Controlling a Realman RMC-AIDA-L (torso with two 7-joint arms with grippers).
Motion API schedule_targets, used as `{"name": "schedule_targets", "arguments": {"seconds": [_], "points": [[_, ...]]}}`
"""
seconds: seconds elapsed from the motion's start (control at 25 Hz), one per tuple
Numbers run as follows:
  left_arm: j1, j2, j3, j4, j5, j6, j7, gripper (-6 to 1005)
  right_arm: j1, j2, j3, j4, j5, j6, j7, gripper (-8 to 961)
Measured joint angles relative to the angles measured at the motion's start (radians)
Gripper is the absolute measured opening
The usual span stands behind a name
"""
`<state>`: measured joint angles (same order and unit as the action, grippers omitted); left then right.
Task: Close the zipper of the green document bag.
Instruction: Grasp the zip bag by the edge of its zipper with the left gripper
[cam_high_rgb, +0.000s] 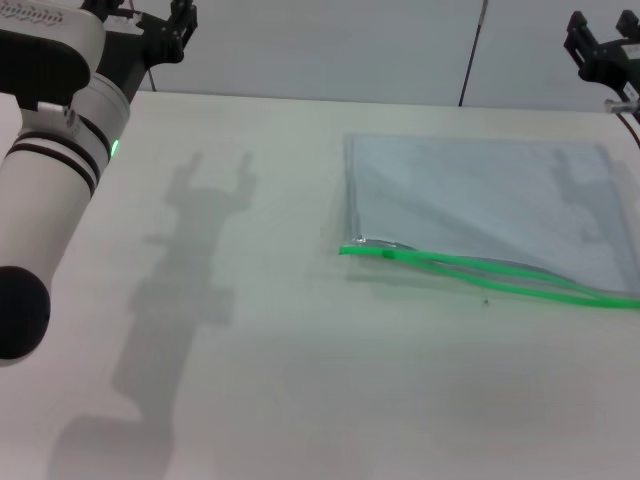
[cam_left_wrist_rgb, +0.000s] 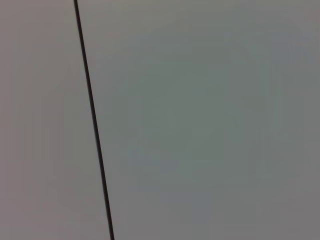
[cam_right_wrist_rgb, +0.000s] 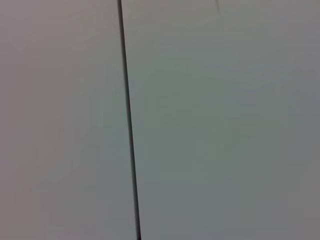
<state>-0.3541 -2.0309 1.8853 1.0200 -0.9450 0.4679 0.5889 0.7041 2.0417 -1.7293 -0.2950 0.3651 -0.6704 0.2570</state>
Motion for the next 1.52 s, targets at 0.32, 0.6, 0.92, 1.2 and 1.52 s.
{"name": "schedule_targets", "arguments": {"seconds": [0.32,0.6,0.92,1.2,1.52], "points": [[0.000,0.000,0.000,0.000,0.000,0.000,0.000,702,-0.001,0.000,-0.002,-0.005,0.000,0.000,-0.001,644],[0.001,0.002,0.000,0.014,0.000,-0.023,-0.001,703,-0.001,-0.001,0.001,-0.002,0.000,0.000,0.004,643],[-0.015,0.043,-0.037,0.254,0.028,-0.613,0.058,699,-0.002,-0.003,0.002,0.003,0.000,0.000,0.006,643],[-0.096,0.043,-0.099,0.328,0.161,-0.989,0.075,690,0.003,-0.004,0.002,0.003,0.000,0.007,0.007,643],[-0.182,0.005,-0.097,0.389,0.445,-1.247,-0.018,687,0.007,-0.005,0.002,0.004,0.002,0.011,0.007,642]]}}
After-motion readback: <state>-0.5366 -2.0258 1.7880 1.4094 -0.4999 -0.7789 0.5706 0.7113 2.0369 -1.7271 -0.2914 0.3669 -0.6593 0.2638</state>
